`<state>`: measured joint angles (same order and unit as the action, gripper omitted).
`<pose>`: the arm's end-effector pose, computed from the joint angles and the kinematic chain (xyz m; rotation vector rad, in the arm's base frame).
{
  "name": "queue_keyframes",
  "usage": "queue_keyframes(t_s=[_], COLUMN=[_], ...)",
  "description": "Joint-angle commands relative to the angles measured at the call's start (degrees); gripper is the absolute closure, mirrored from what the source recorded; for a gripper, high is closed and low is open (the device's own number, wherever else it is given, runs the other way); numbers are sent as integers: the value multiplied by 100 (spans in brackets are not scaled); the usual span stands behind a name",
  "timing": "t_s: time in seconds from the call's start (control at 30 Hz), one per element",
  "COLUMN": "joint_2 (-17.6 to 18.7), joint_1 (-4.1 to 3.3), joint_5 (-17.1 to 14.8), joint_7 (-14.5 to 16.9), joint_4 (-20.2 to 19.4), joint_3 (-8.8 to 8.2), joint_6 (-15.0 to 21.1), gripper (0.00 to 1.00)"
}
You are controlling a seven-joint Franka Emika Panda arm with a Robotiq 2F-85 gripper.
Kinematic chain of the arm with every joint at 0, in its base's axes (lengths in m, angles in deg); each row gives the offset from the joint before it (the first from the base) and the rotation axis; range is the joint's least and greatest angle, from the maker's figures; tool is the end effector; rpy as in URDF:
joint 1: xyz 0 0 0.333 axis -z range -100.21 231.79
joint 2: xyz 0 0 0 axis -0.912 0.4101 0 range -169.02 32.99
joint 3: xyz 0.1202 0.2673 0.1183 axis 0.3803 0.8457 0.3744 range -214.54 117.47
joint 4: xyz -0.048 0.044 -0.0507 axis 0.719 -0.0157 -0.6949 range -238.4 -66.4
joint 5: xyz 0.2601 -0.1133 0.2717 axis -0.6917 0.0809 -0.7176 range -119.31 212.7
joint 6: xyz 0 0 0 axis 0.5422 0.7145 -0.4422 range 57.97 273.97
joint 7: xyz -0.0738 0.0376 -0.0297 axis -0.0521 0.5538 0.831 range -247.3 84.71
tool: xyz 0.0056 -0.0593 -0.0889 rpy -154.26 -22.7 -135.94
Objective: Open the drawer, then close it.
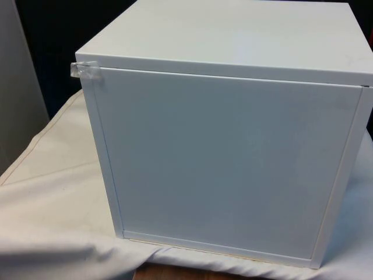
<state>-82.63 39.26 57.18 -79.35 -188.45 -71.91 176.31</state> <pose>0.4905 0.0073 0.4879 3.0629 0.2667 0.1345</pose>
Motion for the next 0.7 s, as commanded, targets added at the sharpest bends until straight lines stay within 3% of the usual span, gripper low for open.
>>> queue_keyframes(t_s=[0.0, 0.67], joint_2=[-6, 11], joint_1=[-11, -17], joint_5=[34, 23], joint_7=[34, 670], joint_4=[0, -6], joint_3=[17, 178], joint_6=[17, 46], gripper=[0, 0])
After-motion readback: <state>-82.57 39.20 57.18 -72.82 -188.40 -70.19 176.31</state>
